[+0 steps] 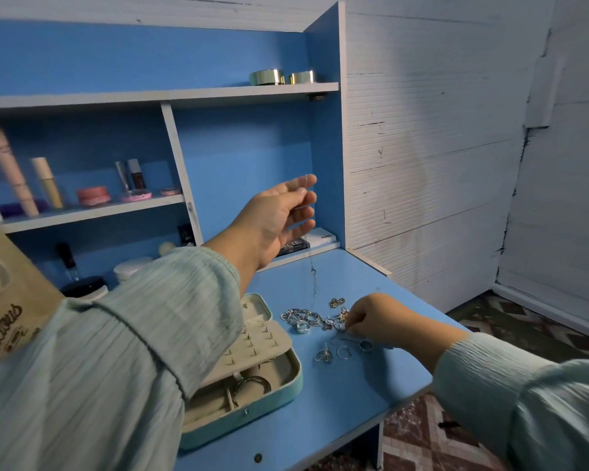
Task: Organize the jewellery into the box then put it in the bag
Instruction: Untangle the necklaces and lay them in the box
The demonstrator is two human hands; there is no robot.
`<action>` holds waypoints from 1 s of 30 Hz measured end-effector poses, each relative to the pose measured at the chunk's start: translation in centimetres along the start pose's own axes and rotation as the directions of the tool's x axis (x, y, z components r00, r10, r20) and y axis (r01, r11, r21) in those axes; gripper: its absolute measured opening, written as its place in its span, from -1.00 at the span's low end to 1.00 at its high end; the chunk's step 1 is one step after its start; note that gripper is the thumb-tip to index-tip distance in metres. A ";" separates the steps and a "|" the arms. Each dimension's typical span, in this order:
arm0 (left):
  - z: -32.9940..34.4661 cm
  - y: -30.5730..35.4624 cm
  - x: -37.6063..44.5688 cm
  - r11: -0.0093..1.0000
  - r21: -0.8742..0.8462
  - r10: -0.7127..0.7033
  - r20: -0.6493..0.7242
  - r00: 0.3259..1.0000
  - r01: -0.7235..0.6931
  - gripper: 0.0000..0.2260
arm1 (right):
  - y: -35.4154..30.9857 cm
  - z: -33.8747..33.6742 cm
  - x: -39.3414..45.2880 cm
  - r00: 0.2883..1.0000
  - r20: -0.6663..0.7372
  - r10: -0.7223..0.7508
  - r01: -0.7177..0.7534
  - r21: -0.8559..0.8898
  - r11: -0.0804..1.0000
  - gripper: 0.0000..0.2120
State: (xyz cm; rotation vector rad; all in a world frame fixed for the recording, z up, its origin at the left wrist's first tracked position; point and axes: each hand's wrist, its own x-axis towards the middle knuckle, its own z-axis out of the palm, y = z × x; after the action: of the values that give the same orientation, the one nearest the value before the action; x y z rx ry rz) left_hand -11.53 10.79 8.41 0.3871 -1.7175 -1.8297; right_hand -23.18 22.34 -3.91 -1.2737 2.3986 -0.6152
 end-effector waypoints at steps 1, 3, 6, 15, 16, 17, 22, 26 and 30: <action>0.1 0.0 0.1 1.000 0.024 -0.006 0.005 1.000 0.005 -0.78 | -0.1 0.1 0.3 1.000 -0.002 0.005 -0.006 -0.061 0.998 -0.87; 0.2 -0.2 0.2 0.998 0.059 -0.018 0.004 1.000 0.018 -0.79 | -0.2 0.4 1.1 0.999 -0.007 0.037 -0.038 -0.172 0.984 -0.84; 0.2 -0.3 0.2 0.995 0.088 -0.036 0.001 0.999 0.035 -0.79 | -0.3 1.1 2.0 0.998 0.008 0.070 -0.064 -0.325 0.943 -0.79; -0.6 -0.7 0.0 0.991 0.125 -0.050 -0.011 0.999 0.051 -0.79 | -1.5 0.7 2.0 0.995 0.088 0.045 0.003 -0.478 0.878 -0.70; -0.6 -0.7 0.0 0.990 0.128 -0.051 -0.009 0.999 0.052 -0.79 | -1.6 0.5 2.0 0.994 0.103 0.042 0.011 -0.472 0.882 -0.71; -0.6 -0.7 -0.1 0.990 0.131 -0.053 -0.005 0.999 0.053 -0.79 | -1.8 0.2 2.0 0.993 0.114 0.035 0.022 -0.460 0.888 -0.74; -0.7 -0.3 0.1 0.988 0.146 -0.052 0.001 0.999 0.051 -0.80 | -3.2 -3.2 1.9 0.994 0.071 -0.088 0.105 -0.273 0.956 -0.81; -0.6 0.4 0.2 0.987 0.158 -0.034 0.007 0.999 0.032 -0.80 | -4.7 -5.9 1.2 0.992 -0.028 -0.127 0.122 -0.141 0.982 -0.84; -0.4 0.8 0.2 0.978 0.208 -0.025 0.004 1.000 0.024 -0.79 | -5.8 -7.5 0.8 0.978 -0.148 -0.148 0.162 0.087 0.983 -0.86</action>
State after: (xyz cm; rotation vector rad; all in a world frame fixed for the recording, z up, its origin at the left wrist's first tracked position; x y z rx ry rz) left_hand -11.24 10.34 9.18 0.4891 -1.9236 -1.6742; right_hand -23.33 20.27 5.39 -1.4277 2.3607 -0.8865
